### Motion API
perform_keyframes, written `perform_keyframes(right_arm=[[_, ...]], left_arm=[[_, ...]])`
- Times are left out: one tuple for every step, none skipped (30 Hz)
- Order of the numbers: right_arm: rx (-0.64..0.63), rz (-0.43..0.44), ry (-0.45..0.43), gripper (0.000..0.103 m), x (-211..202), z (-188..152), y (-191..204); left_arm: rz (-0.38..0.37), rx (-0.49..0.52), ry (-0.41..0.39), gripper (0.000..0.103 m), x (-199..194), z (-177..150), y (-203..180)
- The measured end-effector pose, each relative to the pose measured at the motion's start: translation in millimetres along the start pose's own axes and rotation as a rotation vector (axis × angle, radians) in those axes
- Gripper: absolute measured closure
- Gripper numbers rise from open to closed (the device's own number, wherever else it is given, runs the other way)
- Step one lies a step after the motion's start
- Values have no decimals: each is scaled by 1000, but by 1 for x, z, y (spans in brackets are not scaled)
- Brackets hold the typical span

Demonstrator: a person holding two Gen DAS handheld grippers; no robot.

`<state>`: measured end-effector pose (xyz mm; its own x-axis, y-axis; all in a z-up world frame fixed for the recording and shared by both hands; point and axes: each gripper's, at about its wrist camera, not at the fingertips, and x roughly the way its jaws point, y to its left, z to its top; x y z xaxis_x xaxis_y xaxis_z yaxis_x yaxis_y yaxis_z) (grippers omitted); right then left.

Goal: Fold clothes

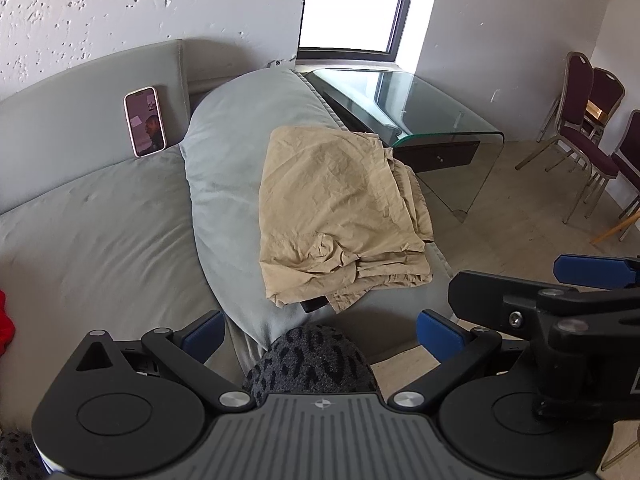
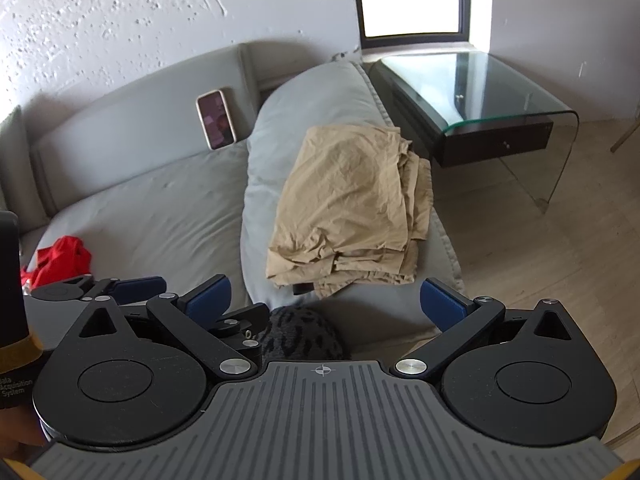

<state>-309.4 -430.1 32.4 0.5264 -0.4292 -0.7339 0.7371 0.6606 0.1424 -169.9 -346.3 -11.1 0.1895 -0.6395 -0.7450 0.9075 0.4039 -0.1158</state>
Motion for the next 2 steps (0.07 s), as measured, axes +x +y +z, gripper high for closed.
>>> perform_keyframes(right_arm=[[-1,1,-1,0,0,0,0],[-2,2,-2,0,0,0,0]], left_arm=[[-1,1,-2,1,0,-1,0],[0,0,-3,1,0,-1,0]])
